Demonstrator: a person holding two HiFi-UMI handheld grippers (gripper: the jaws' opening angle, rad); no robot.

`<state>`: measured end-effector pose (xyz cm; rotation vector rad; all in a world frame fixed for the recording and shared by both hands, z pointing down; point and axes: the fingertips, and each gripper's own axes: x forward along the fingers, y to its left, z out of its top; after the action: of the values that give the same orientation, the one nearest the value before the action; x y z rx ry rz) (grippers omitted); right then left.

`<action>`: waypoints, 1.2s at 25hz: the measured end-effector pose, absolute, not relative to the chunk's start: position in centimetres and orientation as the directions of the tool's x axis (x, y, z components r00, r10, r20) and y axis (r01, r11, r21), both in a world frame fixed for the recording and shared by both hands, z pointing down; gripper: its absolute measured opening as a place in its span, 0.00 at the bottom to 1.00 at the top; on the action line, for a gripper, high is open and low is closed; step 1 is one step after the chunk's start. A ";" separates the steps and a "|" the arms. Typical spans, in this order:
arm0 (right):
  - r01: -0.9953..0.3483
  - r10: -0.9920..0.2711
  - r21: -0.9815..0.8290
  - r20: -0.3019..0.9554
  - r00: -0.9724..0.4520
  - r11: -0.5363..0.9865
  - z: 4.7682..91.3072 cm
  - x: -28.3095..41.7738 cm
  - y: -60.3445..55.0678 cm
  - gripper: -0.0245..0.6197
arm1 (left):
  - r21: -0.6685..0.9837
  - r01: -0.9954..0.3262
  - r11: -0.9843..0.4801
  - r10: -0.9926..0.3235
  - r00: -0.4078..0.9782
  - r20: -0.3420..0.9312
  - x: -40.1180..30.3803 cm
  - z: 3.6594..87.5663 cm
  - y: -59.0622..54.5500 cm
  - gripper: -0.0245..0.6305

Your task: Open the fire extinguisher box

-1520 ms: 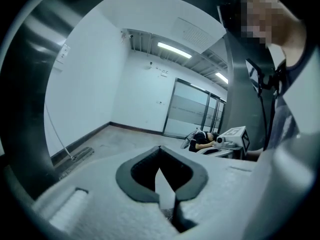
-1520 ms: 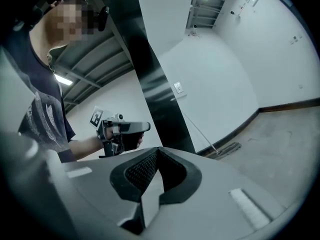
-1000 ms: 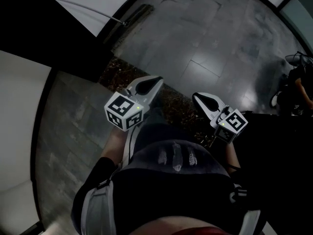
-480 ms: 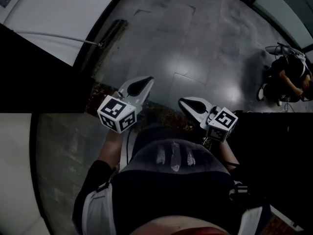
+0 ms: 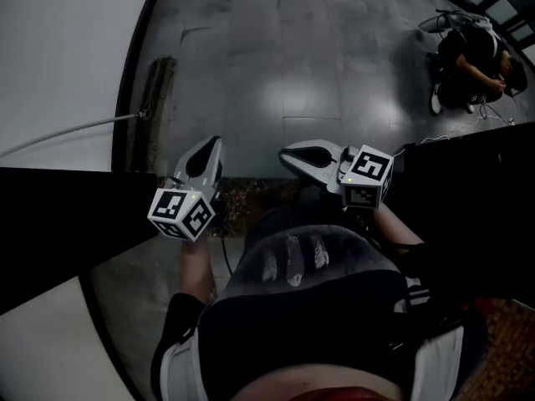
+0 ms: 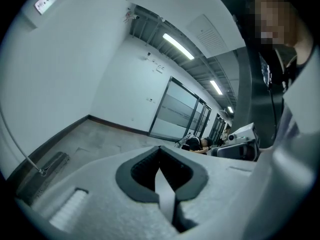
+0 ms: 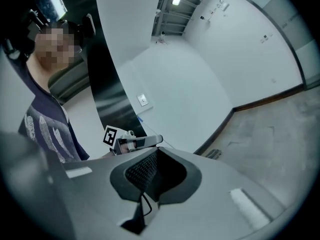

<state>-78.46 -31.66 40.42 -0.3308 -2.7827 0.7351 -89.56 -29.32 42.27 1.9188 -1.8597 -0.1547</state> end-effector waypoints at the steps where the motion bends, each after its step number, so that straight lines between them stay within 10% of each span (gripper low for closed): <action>1: 0.150 0.271 -0.510 0.173 -0.947 0.847 40.4 -78.8 -32.4 0.04 | 0.402 -0.916 0.013 -0.970 0.085 0.227 -89.8 42.0 -29.8 0.04; 30: 0.298 0.285 -0.688 -0.136 -0.949 0.662 37.7 -73.8 -61.5 0.04 | 0.236 -0.965 -0.113 -0.937 0.183 0.296 -82.3 38.8 -59.2 0.04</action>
<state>-73.77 -61.46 37.69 -0.5050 -2.8788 1.1957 -82.33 -59.17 38.79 2.0948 -1.7940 0.1024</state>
